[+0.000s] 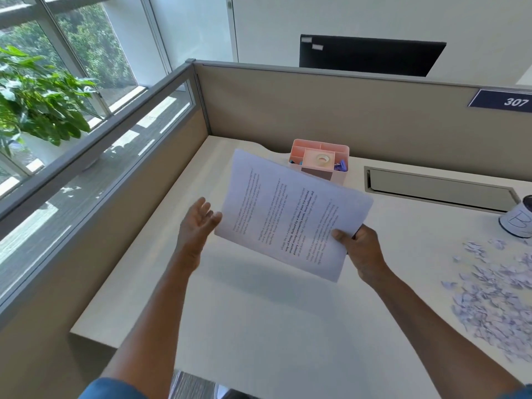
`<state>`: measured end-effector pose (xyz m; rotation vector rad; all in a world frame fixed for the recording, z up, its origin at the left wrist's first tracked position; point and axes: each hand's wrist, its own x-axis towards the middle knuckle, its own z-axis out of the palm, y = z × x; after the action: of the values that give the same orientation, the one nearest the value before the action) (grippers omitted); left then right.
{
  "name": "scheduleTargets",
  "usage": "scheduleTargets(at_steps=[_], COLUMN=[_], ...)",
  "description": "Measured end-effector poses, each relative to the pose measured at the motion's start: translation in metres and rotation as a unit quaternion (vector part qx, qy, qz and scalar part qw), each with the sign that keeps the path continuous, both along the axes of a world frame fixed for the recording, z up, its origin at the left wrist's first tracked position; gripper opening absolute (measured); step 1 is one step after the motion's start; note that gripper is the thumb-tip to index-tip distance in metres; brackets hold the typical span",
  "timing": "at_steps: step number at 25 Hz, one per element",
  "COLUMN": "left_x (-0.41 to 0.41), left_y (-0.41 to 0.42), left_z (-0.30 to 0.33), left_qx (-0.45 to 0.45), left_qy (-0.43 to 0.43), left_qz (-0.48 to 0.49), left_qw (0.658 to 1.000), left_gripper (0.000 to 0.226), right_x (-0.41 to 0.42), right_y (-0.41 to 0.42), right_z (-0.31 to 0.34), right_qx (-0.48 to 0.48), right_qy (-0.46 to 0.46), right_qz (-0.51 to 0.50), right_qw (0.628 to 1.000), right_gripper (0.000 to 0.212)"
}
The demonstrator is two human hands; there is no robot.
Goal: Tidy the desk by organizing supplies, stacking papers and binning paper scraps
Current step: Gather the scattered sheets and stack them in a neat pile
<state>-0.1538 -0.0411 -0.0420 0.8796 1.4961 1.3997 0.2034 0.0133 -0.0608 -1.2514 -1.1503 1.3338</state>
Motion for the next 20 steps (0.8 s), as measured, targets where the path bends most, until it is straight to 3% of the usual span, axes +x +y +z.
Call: scheduleTargets(at_steps=[3, 5, 6, 9, 12, 16, 20], left_x=[-0.015, -0.017, -0.018, -0.013, 0.002, 0.030, 0.069], left_y=[0.025, 0.035, 0.037, 0.036, 0.031, 0.028, 0.013], left_z=[0.011, 0.015, 0.015, 0.009, 0.002, -0.016, -0.037], left_qx=[-0.033, -0.068, -0.079, -0.065, -0.053, -0.041, -0.047], left_qy=[0.084, 0.064, 0.046, 0.022, -0.002, 0.031, 0.074], left_qz=[-0.098, -0.179, -0.217, -0.297, -0.265, -0.146, -0.025], left_qw=[0.991, 0.979, 0.972, 0.952, 0.963, 0.988, 0.996], left_gripper=[0.109, 0.117, 0.113, 0.074, 0.062, 0.019, 0.025], right_x=[0.010, 0.012, 0.013, 0.015, 0.019, 0.016, -0.001], right_y=[0.004, 0.004, 0.003, 0.001, -0.001, -0.006, -0.013], right_z=[0.001, 0.003, 0.003, 0.002, -0.002, -0.005, -0.011], right_qx=[0.012, 0.015, 0.018, 0.021, 0.018, 0.035, 0.064], right_qy=[-0.016, -0.014, -0.012, -0.012, -0.037, -0.139, -0.223], right_qz=[0.017, 0.025, 0.031, 0.042, 0.022, -0.031, -0.095], right_qw=[1.000, 0.999, 0.999, 0.999, 0.999, 0.989, 0.968], right_gripper=[0.019, 0.018, 0.018, 0.019, 0.018, 0.017, 0.012])
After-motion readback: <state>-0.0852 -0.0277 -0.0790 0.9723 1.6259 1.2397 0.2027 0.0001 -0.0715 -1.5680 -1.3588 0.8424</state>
